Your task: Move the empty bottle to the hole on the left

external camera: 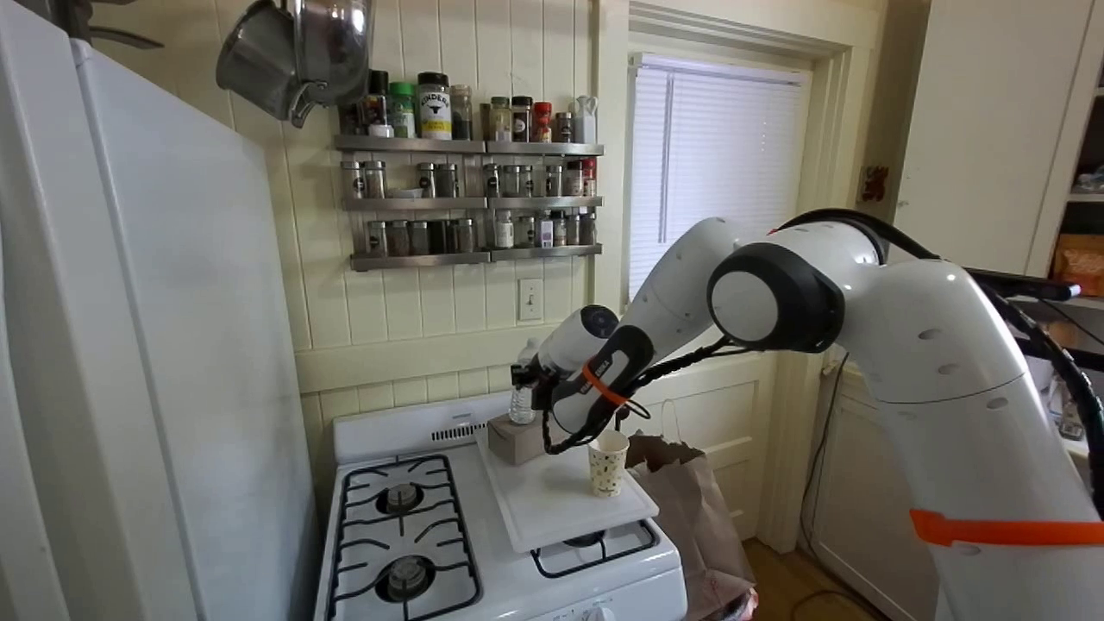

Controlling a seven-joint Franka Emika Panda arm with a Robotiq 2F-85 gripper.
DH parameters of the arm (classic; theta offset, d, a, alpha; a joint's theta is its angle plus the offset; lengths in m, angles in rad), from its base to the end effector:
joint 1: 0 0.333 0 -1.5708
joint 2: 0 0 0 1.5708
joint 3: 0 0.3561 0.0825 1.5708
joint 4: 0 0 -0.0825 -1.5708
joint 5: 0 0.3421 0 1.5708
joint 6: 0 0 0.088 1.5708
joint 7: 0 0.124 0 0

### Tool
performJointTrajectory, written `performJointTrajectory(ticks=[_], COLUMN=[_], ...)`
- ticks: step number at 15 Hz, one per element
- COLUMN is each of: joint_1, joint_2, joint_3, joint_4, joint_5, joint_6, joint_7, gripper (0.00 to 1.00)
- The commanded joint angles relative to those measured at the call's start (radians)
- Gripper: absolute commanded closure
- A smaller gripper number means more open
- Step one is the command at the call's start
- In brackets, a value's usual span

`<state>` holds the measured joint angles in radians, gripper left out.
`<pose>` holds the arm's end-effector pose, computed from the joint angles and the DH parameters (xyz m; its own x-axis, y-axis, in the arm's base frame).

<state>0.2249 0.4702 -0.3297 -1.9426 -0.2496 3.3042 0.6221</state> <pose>0.6729 -0.0096 0.4112 0.5639 -0.2972 0.7705 -0.2645 -0.9489 -0.1725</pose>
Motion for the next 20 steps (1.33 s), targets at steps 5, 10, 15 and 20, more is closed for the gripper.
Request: performJointTrajectory(ticks=[5,10,15,20], joint_1=[-0.02,0.011,0.017,0.026], joint_2=[0.058,0.072,0.046,0.015], joint_3=[0.026,-0.009,-0.015,-0.017], joint_4=[0.062,0.071,0.069,0.057], joint_5=[-0.008,-0.001,-0.004,-0.006], joint_6=[-0.016,-0.037,-0.048,-0.058], joint_7=[-0.02,-0.027,-0.028,-0.036], gripper=[0.84,0.33,0.0,0.0])
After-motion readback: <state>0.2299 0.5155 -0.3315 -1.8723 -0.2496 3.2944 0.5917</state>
